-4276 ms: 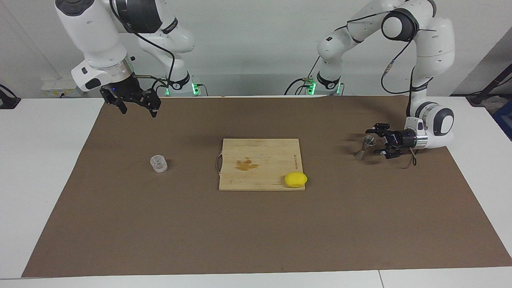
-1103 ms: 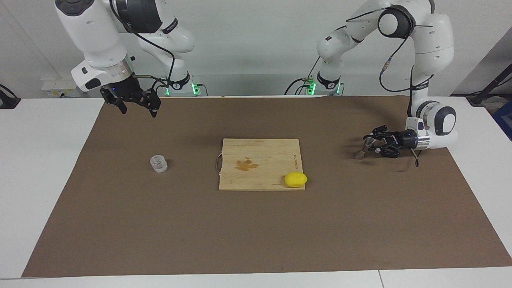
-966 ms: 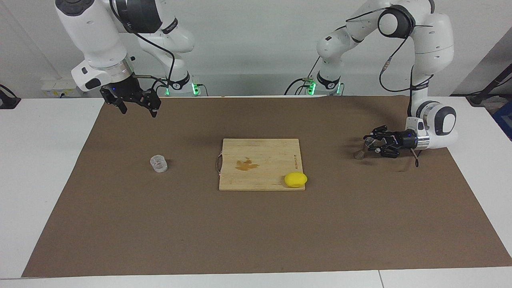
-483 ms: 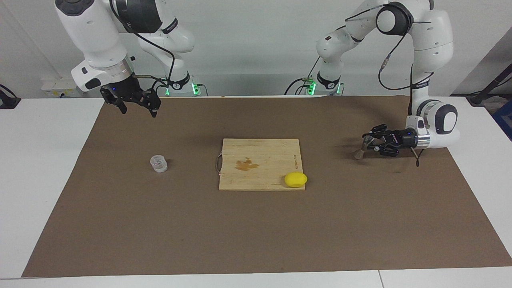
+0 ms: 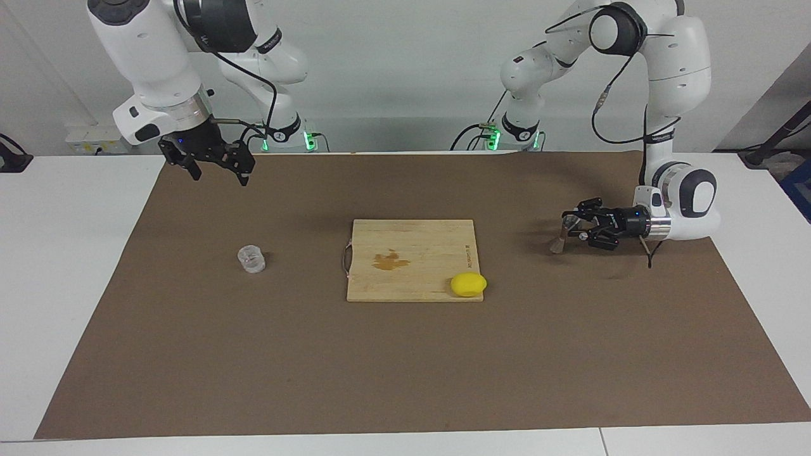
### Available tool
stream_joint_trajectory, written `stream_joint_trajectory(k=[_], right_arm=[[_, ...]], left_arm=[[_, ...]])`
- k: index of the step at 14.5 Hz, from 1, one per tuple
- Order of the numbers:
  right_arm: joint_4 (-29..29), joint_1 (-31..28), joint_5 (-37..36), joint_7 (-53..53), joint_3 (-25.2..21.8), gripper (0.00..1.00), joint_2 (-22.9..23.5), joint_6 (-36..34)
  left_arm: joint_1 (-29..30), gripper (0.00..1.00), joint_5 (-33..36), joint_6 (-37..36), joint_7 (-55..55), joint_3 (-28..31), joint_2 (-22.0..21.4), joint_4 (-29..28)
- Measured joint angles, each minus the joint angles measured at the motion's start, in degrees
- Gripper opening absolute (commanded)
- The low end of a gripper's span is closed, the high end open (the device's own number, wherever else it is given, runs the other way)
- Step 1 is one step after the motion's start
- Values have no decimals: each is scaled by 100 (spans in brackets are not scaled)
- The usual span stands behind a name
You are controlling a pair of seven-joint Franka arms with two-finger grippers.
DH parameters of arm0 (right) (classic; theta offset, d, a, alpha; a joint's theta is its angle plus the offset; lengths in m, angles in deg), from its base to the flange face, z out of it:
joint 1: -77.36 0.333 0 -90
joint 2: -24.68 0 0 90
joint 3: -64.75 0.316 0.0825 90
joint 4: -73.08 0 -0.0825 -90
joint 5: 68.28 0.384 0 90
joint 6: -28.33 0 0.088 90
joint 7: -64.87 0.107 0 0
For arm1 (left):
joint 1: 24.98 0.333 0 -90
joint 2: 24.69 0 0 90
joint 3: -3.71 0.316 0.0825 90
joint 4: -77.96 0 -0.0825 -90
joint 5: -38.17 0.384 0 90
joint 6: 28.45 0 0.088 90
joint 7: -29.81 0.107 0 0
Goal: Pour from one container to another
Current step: 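Carry the dark cup with the left gripper onto the cutting board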
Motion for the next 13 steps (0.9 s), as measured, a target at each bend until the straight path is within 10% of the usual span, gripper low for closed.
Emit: stream_joint_trajectory(k=[13], right_arm=[[0, 0, 0, 0, 0, 100, 0, 0]], left_arm=[[-1509, 0, -1395, 589, -401, -4, -368, -122]])
